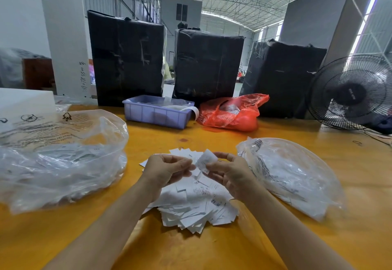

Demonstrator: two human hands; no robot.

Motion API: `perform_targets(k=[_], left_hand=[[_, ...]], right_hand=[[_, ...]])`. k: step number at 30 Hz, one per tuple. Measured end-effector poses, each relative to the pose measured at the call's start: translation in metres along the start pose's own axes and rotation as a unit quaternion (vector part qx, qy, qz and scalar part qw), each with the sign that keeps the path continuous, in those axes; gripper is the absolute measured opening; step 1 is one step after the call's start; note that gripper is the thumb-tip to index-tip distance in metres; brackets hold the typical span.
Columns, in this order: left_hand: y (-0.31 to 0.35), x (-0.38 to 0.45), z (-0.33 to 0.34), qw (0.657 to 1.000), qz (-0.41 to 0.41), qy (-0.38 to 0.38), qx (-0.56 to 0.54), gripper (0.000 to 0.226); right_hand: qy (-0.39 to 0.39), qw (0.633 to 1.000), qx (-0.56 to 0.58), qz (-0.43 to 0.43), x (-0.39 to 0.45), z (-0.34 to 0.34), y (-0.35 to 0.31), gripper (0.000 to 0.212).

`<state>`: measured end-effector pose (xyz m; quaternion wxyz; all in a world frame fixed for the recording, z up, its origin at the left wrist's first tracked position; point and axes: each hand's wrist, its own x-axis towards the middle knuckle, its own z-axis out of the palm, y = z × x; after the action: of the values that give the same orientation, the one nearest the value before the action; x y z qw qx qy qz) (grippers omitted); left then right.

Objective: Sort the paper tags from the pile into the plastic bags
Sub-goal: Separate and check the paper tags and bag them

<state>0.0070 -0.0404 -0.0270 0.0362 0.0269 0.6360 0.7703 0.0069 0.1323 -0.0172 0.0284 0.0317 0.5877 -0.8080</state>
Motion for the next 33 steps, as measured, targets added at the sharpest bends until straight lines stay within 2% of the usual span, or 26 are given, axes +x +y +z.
perform_targets(k=[2,4,6,11,13,16,18,21,26,29,31,33], left_hand=[[0.000,-0.001,0.001,1.000,0.003,-0.013,0.012,0.018],[0.000,-0.002,0.002,1.000,0.002,-0.015,0.018,0.026],[0.000,-0.003,0.003,1.000,-0.002,-0.008,0.016,0.026],[-0.002,0.001,0.004,1.000,-0.007,0.028,-0.012,0.006],[-0.002,0.001,0.005,0.998,-0.001,0.038,-0.048,0.014],[-0.003,0.002,0.006,0.993,0.022,0.070,-0.087,0.028],[-0.004,0.003,0.007,0.990,0.040,0.095,-0.100,0.031],[-0.005,0.004,0.009,0.987,0.046,0.108,-0.109,0.028],[-0.006,0.002,0.012,0.991,0.038,0.084,-0.092,0.024],[-0.005,0.000,0.011,0.992,-0.007,0.038,-0.122,0.027],[-0.003,-0.002,0.010,0.996,-0.031,-0.005,-0.088,0.032],[-0.003,-0.003,0.008,0.998,-0.038,-0.049,-0.034,0.039]], right_hand=[[-0.003,0.999,0.032,-0.016,0.000,-0.001,-0.003,0.040],[-0.009,0.998,0.056,-0.028,0.000,-0.002,-0.006,0.037],[-0.015,0.997,0.062,-0.036,0.000,-0.003,-0.007,0.025],[-0.027,0.998,0.057,-0.029,-0.001,-0.001,-0.004,0.002],[-0.055,0.998,0.027,0.002,-0.003,0.000,-0.004,0.004],[-0.139,0.987,-0.072,0.048,-0.006,0.001,-0.004,0.016],[-0.193,0.971,-0.135,0.039,-0.009,0.003,0.000,0.020],[-0.172,0.970,-0.169,-0.019,-0.010,0.010,0.007,0.024],[-0.116,0.982,-0.130,-0.072,-0.008,0.011,0.007,0.006],[-0.089,0.979,-0.138,-0.117,-0.007,0.010,0.003,0.007],[-0.079,0.955,-0.230,-0.171,-0.007,0.005,-0.001,0.009],[-0.116,0.912,-0.341,-0.199,-0.007,-0.002,-0.005,0.014]])
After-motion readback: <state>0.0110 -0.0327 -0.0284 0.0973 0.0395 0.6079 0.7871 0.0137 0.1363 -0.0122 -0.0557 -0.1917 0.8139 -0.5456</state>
